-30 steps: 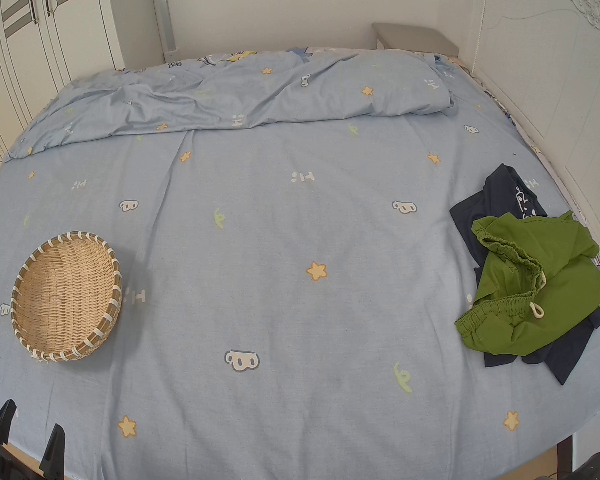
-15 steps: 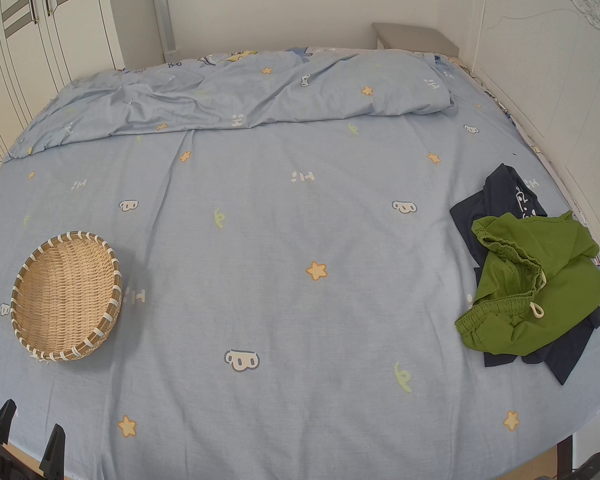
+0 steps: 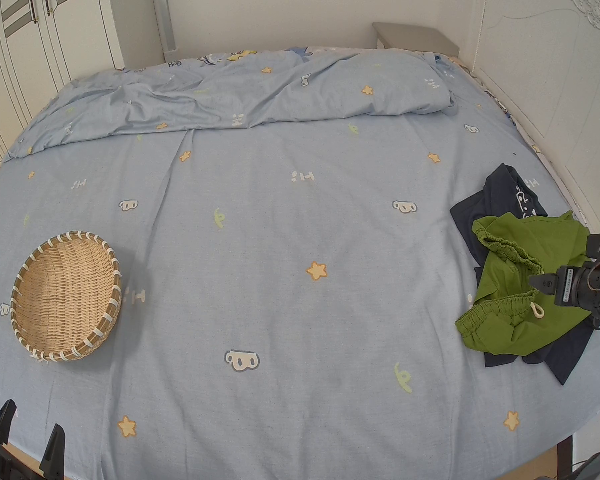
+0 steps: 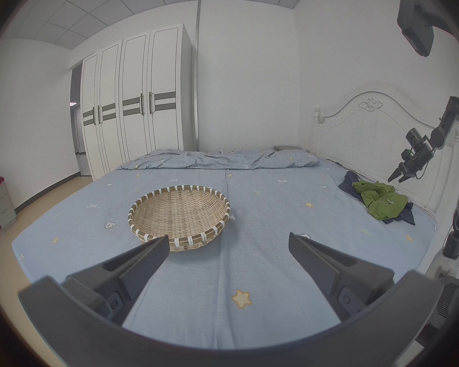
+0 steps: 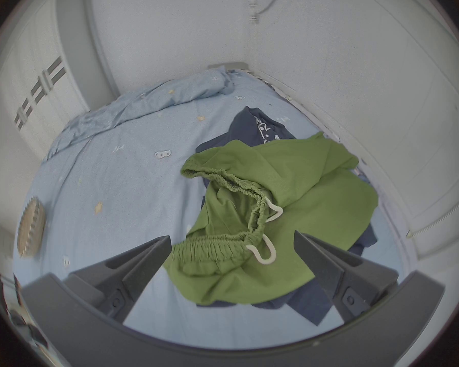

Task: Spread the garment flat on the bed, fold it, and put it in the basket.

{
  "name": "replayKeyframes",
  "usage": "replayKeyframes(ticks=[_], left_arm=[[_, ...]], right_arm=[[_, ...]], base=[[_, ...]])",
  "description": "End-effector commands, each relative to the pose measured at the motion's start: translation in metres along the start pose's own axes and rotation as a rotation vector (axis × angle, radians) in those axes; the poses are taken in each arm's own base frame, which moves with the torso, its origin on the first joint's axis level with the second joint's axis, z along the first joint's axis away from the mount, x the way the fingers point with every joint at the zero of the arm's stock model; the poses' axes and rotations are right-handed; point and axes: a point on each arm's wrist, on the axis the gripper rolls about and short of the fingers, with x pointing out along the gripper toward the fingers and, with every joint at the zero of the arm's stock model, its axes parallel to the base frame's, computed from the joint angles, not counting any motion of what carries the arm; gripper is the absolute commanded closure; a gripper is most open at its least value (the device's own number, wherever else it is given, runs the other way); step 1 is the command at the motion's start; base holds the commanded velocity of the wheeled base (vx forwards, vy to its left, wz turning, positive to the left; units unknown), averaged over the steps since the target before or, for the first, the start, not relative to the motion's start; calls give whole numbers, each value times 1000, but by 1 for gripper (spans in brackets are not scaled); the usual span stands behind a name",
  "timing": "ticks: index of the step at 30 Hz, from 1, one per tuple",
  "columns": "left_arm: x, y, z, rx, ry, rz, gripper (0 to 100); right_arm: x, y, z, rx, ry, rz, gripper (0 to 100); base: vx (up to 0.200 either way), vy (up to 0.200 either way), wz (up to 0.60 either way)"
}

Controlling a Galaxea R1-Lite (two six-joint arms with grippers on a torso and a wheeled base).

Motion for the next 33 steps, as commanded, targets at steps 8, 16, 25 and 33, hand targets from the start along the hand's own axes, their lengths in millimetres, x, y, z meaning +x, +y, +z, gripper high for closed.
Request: replayKeyframes(ticks=[8,16,25,33], left_arm=[[0,0,-5,0,0,0,0],[0,0,-5,0,0,0,0],[0,0,-5,0,0,0,0],[0,0,-5,0,0,0,0]], right_arm=[[56,-2,-6,162,82,-145,0],[73,-5,-2,203,36,-163,0],[92,-12,-1,251,31,-226,0],[103,-12,2,263,31,-230,0]], base=[[0,0,0],[0,0,0],[0,0,0],[0,0,0]])
